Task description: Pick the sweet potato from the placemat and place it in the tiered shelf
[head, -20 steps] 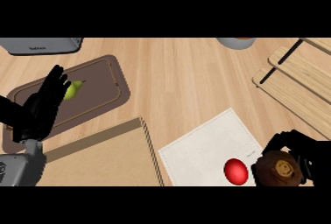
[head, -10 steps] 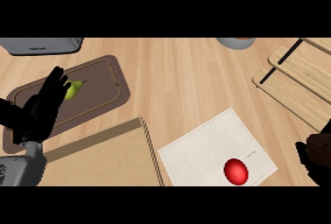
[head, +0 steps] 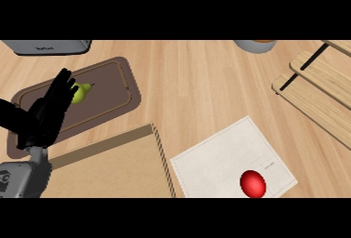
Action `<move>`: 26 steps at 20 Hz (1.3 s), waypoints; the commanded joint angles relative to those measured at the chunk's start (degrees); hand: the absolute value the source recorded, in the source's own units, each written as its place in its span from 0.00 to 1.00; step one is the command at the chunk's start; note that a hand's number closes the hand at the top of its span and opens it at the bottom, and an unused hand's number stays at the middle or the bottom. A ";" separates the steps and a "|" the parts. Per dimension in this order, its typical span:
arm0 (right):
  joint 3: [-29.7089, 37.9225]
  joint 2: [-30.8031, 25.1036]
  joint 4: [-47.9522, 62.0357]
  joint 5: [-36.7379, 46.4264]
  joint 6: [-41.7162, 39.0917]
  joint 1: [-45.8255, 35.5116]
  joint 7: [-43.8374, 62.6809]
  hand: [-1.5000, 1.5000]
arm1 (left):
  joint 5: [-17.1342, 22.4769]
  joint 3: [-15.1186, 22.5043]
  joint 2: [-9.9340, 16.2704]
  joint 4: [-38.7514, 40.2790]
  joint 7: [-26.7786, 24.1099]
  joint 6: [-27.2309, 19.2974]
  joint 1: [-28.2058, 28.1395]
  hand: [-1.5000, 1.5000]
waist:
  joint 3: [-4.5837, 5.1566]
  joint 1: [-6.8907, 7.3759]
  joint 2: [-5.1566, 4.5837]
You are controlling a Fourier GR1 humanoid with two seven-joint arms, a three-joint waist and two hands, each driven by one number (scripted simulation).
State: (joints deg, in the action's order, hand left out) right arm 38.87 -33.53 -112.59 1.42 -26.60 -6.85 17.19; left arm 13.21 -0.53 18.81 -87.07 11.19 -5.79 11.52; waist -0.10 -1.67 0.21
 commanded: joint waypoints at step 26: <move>5.91 -21.21 66.90 7.40 9.27 -19.30 -39.13 0.00 | -3.03 -0.31 -3.37 -4.66 2.39 2.64 -0.67 0.50 | 0.01 3.18 -0.36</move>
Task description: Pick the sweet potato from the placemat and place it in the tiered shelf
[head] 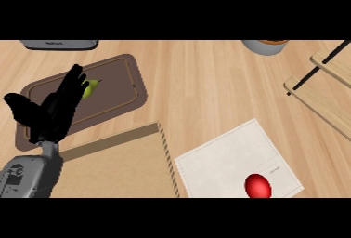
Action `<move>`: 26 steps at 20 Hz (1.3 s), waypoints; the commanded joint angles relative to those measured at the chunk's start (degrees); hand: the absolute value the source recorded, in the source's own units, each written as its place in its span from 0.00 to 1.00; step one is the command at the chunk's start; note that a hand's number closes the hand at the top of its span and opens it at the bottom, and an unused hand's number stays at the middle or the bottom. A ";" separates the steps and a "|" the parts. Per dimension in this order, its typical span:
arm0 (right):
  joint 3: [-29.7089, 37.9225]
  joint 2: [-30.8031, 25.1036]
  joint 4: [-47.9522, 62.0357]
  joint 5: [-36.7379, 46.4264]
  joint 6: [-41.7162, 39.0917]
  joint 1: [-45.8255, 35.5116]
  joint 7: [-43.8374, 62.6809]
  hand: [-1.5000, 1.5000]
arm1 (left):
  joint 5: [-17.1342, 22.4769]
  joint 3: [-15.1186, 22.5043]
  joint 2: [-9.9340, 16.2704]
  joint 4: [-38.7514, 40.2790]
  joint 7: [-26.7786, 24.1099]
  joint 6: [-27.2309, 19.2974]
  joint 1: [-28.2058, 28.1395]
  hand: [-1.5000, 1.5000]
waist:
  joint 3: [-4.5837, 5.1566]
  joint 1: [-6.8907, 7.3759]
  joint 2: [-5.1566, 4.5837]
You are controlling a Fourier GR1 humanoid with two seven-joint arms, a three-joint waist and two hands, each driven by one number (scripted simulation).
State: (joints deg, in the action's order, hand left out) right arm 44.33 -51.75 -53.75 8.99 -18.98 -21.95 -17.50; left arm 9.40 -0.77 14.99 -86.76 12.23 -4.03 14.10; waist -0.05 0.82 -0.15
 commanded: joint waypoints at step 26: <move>4.17 -25.51 30.47 -8.04 -35.35 6.07 -18.88 0.00 | 1.40 -3.87 0.91 -0.28 -1.63 2.21 -2.69 0.50 | -0.66 -2.35 0.43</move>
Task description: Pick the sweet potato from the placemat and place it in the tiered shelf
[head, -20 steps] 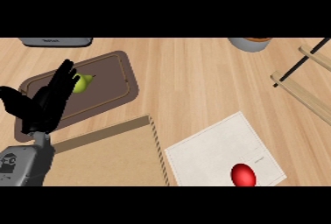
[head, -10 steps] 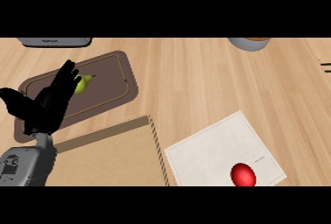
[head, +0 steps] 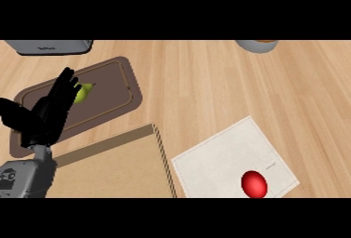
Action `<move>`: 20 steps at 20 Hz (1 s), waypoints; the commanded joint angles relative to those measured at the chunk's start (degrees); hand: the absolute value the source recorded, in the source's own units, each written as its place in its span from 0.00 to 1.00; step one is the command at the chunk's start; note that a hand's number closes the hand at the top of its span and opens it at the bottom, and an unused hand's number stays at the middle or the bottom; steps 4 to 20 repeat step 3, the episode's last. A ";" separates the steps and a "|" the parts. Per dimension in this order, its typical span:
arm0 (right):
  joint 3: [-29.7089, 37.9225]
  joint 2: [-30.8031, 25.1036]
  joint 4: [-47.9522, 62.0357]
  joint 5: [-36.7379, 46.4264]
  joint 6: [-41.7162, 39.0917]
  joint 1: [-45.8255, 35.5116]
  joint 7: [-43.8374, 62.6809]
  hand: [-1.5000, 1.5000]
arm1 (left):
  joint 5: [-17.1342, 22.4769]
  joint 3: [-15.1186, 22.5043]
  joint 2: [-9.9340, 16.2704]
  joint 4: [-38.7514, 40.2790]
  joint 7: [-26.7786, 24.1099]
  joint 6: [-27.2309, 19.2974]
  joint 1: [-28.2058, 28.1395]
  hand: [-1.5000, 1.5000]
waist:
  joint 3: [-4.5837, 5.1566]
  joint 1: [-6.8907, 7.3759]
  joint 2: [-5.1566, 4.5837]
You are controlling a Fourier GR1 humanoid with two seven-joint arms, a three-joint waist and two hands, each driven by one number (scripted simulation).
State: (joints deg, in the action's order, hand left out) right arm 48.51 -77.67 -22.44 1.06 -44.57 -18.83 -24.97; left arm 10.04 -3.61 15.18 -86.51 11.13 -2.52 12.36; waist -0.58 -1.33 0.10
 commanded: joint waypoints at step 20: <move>-0.95 0.78 -3.45 0.06 -9.05 5.08 -14.35 0.00 | -0.24 -0.43 0.07 -0.60 1.09 -0.90 -0.50 0.50 | -0.13 -0.63 0.18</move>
